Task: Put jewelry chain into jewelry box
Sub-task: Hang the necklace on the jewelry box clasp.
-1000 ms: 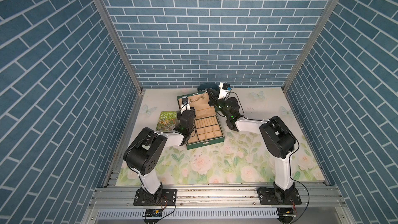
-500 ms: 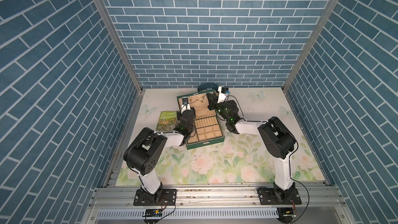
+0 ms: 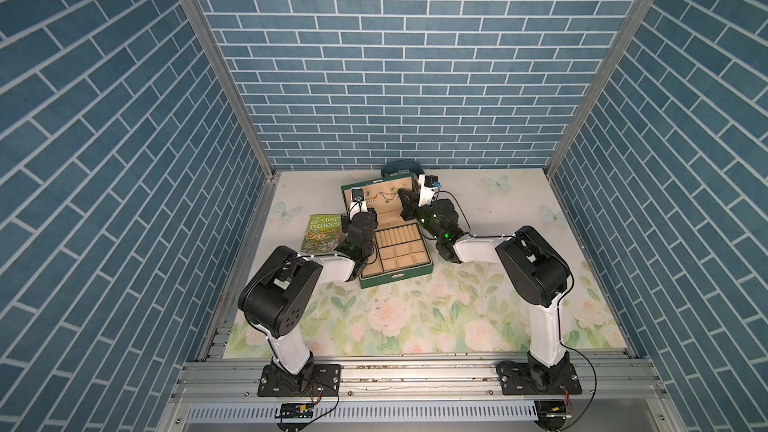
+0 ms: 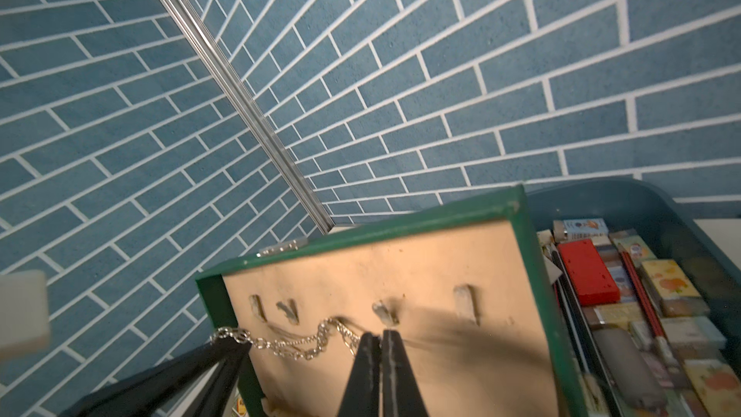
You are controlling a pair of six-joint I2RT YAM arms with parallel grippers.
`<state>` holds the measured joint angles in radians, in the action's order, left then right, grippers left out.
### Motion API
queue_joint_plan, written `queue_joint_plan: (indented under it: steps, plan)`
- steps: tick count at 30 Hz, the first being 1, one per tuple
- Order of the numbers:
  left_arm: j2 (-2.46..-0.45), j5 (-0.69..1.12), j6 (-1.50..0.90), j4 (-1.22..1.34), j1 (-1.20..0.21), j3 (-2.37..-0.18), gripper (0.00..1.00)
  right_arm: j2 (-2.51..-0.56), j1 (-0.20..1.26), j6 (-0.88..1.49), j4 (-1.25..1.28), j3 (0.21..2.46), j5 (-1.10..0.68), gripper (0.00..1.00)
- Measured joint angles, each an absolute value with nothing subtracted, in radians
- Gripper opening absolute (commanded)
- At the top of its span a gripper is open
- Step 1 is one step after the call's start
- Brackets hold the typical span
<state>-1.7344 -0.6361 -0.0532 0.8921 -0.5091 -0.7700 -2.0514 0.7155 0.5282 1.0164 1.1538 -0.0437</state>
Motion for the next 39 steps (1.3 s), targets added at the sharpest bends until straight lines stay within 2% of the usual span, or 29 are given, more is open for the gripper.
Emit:
queue_joint_plan:
  steps: [39]
  plan:
    - [-1.734, -0.635, -0.053, 0.872, -0.509, -0.787, 0.0, -2.107, 0.716, 0.584, 0.949, 1.147, -0.102, 0.02]
